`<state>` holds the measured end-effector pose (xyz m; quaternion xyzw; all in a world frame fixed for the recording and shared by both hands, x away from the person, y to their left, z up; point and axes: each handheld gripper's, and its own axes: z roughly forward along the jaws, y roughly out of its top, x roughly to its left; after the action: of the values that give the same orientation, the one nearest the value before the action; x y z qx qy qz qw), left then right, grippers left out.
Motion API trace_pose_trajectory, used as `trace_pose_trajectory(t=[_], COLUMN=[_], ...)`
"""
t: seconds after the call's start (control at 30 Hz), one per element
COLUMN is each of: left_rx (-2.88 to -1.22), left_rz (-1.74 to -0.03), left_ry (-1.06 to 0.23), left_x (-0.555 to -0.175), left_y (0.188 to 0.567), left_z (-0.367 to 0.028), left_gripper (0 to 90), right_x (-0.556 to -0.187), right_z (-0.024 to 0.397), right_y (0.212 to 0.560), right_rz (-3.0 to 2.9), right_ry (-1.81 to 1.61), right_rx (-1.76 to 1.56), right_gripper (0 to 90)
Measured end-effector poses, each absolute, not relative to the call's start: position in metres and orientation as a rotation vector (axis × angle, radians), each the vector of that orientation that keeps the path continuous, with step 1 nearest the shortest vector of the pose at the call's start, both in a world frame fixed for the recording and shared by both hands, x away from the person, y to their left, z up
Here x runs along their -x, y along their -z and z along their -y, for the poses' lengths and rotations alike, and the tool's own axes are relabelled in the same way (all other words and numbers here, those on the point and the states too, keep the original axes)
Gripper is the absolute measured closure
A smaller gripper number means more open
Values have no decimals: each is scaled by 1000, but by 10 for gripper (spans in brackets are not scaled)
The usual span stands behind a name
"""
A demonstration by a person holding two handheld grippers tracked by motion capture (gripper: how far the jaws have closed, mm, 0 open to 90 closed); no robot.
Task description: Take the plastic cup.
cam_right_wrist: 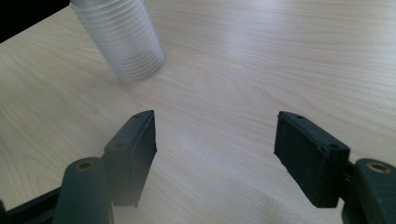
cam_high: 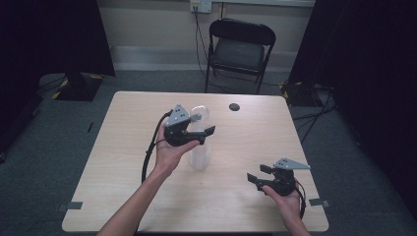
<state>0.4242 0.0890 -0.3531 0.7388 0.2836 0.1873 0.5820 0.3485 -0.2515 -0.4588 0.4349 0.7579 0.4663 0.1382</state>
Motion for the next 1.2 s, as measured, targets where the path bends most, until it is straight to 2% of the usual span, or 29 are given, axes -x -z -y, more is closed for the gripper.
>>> trace_pose_trajectory(t=[0.6,1.2], left_rx=[-1666,-1608], left_rz=[-649,-677], left_ry=[-477,-471], left_x=[-416,-396], left_y=[337,325], left_z=[-102,-132], left_gripper=[323,337], right_x=[-349,-347], right_z=[251,247], right_y=[459,458], right_rz=[-2192,-2169], right_ry=[-1349,-1325], right_rx=[-1258,-1244], right_gripper=[298,311])
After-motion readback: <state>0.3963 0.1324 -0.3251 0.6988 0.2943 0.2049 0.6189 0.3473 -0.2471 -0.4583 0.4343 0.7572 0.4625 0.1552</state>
